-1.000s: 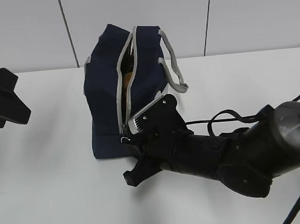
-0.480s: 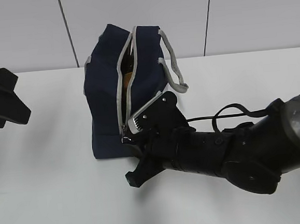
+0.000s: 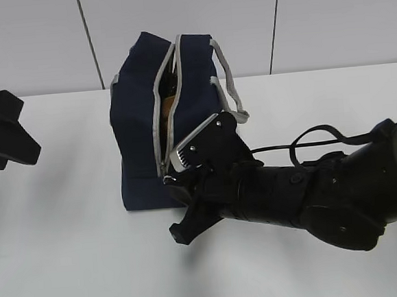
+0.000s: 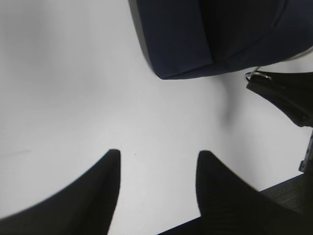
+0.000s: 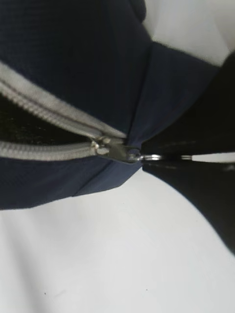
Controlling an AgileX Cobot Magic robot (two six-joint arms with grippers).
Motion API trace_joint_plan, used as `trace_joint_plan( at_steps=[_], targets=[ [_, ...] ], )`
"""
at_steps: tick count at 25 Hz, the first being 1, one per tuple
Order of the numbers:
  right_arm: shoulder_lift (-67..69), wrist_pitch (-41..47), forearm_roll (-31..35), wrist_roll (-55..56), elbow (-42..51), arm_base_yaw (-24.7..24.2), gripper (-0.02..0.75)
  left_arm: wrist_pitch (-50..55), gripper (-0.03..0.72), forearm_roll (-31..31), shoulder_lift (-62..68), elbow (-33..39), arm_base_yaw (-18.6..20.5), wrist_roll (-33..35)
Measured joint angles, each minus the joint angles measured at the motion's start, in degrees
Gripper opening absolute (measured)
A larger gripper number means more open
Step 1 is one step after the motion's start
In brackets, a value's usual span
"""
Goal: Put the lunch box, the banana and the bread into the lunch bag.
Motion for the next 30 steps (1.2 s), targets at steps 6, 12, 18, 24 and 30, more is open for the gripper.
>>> trace_joint_plan(
  at_steps=[6, 12, 18, 24, 30],
  targets=[
    [-2.90, 1.24, -6.28, -0.09, 0.01, 0.00, -0.016, 0.00, 0.361, -0.06, 0.00, 0.00, 0.00, 0.00],
    [-5.41, 1.47, -8.92, -0.09, 0.11, -0.11, -0.016, 0.00, 0.361, -0.69, 0.00, 0.00, 0.00, 0.00],
    [-7.96, 1.58, -13.62, 0.06, 0.11, -1.28, -0.016, 0.00, 0.361, -0.80, 0.00, 0.00, 0.00, 0.00],
    [-10.76, 2.64, -18.77, 4.22, 0.11, -1.78, -0.016, -0.42, 0.361, -0.84, 0.00, 0.00, 0.00, 0.00],
    [-12.84, 4.78, -23.31, 8.19, -1.35, -1.78, -0.016, -1.36, 0.361, -0.90, 0.00, 0.00, 0.00, 0.00]
  ],
)
